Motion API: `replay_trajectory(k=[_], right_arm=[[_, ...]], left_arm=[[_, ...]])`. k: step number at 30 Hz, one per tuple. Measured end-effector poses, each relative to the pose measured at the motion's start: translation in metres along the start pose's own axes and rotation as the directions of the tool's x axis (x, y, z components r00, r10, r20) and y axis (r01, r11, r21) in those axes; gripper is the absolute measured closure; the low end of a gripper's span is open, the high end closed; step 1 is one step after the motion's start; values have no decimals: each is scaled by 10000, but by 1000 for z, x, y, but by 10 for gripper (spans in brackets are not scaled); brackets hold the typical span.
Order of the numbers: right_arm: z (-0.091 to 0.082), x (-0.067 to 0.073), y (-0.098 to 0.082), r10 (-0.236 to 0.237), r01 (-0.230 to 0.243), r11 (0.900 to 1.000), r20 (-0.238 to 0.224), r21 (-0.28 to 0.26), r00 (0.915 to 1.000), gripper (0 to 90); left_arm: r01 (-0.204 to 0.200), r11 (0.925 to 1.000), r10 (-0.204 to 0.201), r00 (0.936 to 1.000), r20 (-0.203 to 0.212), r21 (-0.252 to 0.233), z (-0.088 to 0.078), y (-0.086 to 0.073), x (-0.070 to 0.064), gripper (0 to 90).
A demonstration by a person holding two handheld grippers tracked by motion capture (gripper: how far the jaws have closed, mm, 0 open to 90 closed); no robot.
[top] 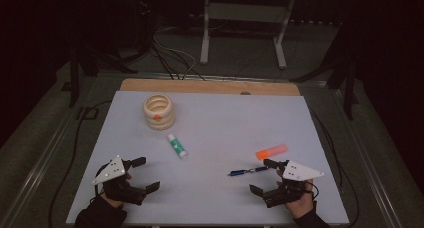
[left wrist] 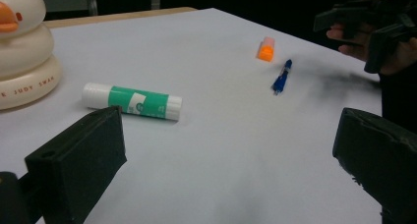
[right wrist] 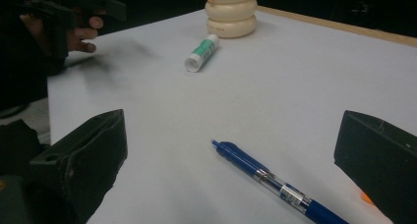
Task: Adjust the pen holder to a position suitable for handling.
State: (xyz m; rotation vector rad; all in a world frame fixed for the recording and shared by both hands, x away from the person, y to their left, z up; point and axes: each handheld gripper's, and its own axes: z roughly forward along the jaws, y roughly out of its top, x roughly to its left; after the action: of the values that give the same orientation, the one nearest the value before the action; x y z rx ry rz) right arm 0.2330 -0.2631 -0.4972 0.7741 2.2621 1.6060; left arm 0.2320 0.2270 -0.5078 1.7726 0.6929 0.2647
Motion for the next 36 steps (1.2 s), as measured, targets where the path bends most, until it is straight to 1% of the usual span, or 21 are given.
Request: replay_trajectory(k=[4, 9, 10, 11, 12, 13, 15, 18, 21, 23, 24, 26, 28, 30, 32, 33, 36], right_arm=[[1, 2, 0, -46, 47, 9999, -105, 97, 9999, 0], [2, 1, 0, -46, 49, 9998, -125, 203, 9999, 0], [3, 1, 0, -41, 45, 9997, -144, 241, 9999, 0], [3, 1, 0, 56, -50, 9996, -249, 260, 9997, 0], [3, 1, 1, 28, -23, 9998, -237, 216, 9997, 0], [3, 2, 1, -6, 10, 9998, -224, 198, 9997, 0], [2, 2, 2, 36, -31, 9998, -252, 183, 9997, 0], [0, 4, 4, 61, -61, 10000, -226, 6, 9997, 0], [0, 4, 4, 78, -78, 10000, -223, 3, 9997, 0], [-1, 5, 4, 113, -114, 9999, -148, -64, 9998, 0], [-2, 6, 5, 202, -205, 9996, -162, -193, 9997, 0], [-2, 6, 5, 208, -212, 9995, -161, -239, 9997, 0], [-2, 6, 6, 216, -221, 9995, -198, -247, 9996, 0], [-2, 7, 6, 200, -205, 9996, -223, -217, 9996, 0], [-2, 7, 6, 212, -217, 9995, -242, -216, 9995, 0], [-2, 7, 6, 212, -217, 9995, -242, -216, 9995, 0], [-2, 8, 7, 175, -181, 9996, -244, -233, 9995, 0]], left_arm=[[-115, 9999, 116, 9999, -101, 71, 0, 0, -2, 0], [-206, 9997, 208, 9997, -85, 156, 2, 0, -2, 0], [-276, 9994, 276, 9996, 12, 223, 2, 0, -4, 0], [-380, 9989, 380, 9993, -4, 267, 2, 0, -5, 0], [-401, 9989, 399, 9992, 55, 246, 1, 0, -6, 0], [-382, 9991, 379, 9992, 122, 203, 1, 1, -6, 0], [-417, 9989, 414, 9991, 123, 193, 1, 2, -8, 0], [-408, 9988, 401, 9989, 238, 280, 3, 2, -10, 0], [-414, 9987, 404, 9986, 345, 293, 5, 4, -11, 0], [-455, 9985, 437, 9974, 570, 317, 7, 8, -15, 0], [-535, 9980, 516, 9971, 568, 324, 8, 9, -16, 0], [-591, 9974, 561, 9958, 721, 407, 10, 12, -18, 0], [-651, 9969, 619, 9955, 715, 435, 12, 14, -19, 0], [-680, 9963, 636, 9946, 823, 522, 13, 16, -20, 0], [-667, 9966, 618, 9934, 964, 483, 14, 20, -20, 0], [-667, 9966, 618, 9934, 964, 483, 14, 20, -20, 0], [-732, 9965, 695, 9939, 860, 405, 13, 29, -17, 0]])
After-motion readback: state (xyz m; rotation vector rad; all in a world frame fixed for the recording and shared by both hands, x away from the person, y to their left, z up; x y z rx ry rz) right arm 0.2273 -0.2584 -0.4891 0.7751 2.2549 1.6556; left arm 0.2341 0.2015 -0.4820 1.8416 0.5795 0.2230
